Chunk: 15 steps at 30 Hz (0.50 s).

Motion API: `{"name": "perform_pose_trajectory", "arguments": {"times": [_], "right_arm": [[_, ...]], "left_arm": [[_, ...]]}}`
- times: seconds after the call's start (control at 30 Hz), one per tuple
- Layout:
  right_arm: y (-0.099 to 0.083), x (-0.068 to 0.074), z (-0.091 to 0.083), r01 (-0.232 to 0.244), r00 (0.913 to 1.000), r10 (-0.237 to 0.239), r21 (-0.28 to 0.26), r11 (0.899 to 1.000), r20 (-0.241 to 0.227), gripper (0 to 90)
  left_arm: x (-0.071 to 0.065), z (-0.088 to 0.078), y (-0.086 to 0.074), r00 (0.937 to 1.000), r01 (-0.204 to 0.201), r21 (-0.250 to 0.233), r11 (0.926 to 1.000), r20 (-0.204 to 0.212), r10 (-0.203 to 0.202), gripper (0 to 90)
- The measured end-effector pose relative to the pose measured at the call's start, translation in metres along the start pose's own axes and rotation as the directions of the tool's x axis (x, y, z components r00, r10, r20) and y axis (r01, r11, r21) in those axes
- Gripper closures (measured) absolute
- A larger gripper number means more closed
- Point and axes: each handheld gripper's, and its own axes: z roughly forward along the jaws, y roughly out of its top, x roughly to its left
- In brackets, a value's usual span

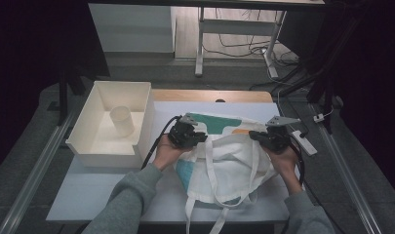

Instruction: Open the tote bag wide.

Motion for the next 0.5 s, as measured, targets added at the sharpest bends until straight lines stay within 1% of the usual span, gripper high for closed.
{"name": "perform_pose_trajectory", "arguments": {"times": [0.1,0.23,0.3,0.4,0.5], "right_arm": [[-0.001,-0.004,0.006,-0.012,0.9999,0.012,0.019,1.0,0.002,89.7],[-0.002,-0.007,0.013,-0.011,0.9997,0.01,0.044,0.999,0.023,89.7],[-0.002,-0.01,0.016,-0.019,0.9993,0.017,0.053,0.998,0.034,89.7],[-0.005,-0.013,0.021,-0.028,0.999,0.025,0.068,0.997,0.036,89.7],[-0.009,-0.016,0.028,-0.043,0.9987,0.041,0.092,0.995,0.031,89.7]], "left_arm": [[0.003,0.006,0.0,0.9999,0.013,0.007,0.9999,0.002,-0.013,80.3],[0.005,0.012,0.001,0.9998,0.019,0.01,0.9998,-0.005,-0.019,80.3],[0.006,0.014,0.002,0.9997,0.023,0.01,0.9997,-0.006,-0.023,80.2],[0.006,0.018,0.002,0.9997,0.024,0.017,0.9996,-0.007,-0.024,80.0],[0.005,0.02,0.001,0.9998,0.015,0.033,0.9994,-0.009,-0.015,79.9]]}}
